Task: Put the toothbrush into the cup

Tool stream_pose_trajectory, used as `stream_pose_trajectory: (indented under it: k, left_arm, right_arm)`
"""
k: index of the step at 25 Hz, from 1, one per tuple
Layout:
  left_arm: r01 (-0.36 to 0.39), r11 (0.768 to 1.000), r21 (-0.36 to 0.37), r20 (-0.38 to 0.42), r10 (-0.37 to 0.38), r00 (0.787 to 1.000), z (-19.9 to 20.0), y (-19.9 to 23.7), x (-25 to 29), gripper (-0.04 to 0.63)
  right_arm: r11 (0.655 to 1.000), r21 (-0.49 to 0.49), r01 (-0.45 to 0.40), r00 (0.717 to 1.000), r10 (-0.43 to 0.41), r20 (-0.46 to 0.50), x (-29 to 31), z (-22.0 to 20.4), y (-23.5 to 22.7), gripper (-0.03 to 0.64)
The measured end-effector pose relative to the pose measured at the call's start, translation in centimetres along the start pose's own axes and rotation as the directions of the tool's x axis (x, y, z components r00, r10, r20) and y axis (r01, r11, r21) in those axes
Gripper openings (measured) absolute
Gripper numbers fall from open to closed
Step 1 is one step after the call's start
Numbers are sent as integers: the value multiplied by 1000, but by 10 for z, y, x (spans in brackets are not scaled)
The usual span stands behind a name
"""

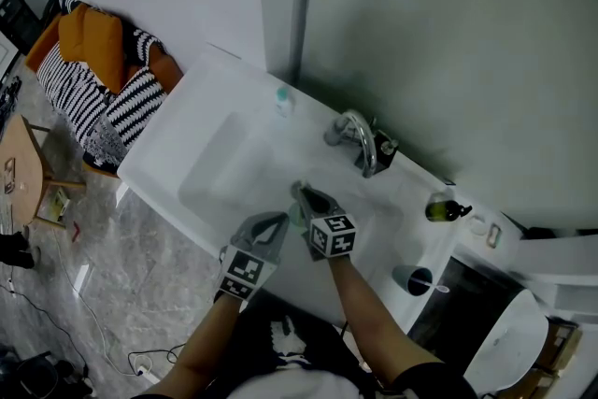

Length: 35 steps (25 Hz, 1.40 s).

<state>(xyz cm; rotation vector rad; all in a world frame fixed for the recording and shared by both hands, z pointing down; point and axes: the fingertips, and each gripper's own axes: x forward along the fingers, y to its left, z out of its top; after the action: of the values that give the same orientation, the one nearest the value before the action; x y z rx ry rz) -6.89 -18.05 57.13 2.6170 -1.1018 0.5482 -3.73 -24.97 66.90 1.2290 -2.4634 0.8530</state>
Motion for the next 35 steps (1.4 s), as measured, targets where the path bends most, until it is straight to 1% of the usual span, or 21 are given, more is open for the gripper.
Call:
stream_pose_trajectory:
  k: [11, 22, 28, 35]
  left_arm:
    - [5, 1000, -21, -45, -6, 999, -19, -2, 5, 0]
    - [1, 1000, -28, -57, -3, 998, -24, -1, 6, 0]
    - [1, 1000, -31, -62, -3, 998, -25, -2, 4, 0]
    - [2, 1000, -27, -62, -4, 998, -25, -3, 4, 0]
  right_arm:
    - [1000, 24, 10, 998, -9, -56, -1, -19, -8, 25]
    - [1000, 26, 10, 993, -7, -117, -1, -37, -12, 26]
    - [999, 39, 36, 988, -29, -154, -2, -46, -19, 26]
    - [996, 64, 64, 985, -52, -167, -3, -48, -25, 26]
